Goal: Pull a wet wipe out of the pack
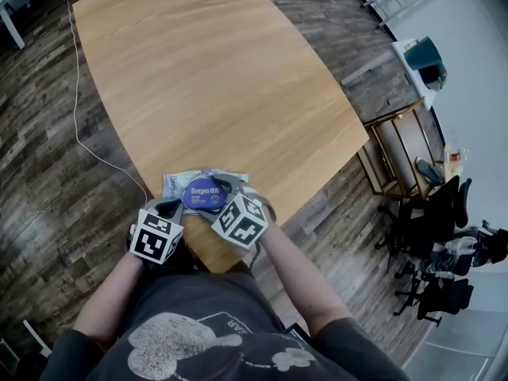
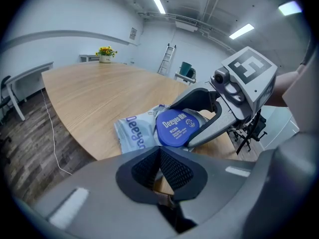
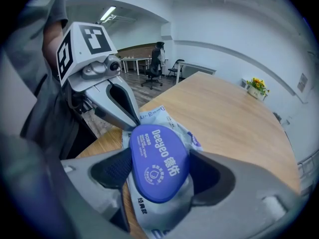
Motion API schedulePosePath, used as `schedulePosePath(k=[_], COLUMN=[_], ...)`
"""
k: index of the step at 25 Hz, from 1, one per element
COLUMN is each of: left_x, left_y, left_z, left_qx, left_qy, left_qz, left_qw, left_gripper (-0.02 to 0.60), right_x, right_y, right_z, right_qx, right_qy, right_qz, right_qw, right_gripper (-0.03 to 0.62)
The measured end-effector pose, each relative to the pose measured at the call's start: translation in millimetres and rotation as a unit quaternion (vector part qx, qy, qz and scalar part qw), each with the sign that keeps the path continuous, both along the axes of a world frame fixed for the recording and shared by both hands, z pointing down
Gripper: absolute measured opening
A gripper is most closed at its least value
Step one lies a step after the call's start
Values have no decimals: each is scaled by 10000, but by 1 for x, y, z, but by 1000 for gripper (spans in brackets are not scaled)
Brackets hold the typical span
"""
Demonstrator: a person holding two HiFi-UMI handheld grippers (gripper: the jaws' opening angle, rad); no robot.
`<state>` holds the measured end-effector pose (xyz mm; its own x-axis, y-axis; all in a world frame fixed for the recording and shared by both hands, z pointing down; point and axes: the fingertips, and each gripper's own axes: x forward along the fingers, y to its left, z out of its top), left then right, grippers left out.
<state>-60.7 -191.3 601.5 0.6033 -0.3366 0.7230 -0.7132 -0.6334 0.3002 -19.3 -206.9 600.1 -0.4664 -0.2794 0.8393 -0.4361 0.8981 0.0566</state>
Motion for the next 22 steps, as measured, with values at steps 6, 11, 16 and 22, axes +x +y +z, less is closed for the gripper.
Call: schedulePosePath(k=[6, 11, 16, 22], left_x=[1, 2, 0, 0], left_y=[0, -2, -4, -8], left_z=[0, 0, 1, 2], left_qx=[-12, -56, 28, 4], left_qy=[-13, -81, -193, -287], left_qz=[-99, -240, -372, -337], left_qw=[9999, 9997, 9991, 9990], left_gripper=[18, 17, 18, 18], right_x=[1, 2, -1, 0], right_y=[0, -1, -3, -7], right_z=[-1, -3, -5, -12], right_qx=[-204, -404, -667, -1140], right_qy=[-27, -98, -173, -626], right_qz=[-38, -22, 68, 288], right_qw=[9998, 9991, 9976, 9911], right_gripper=[347, 344, 341, 339])
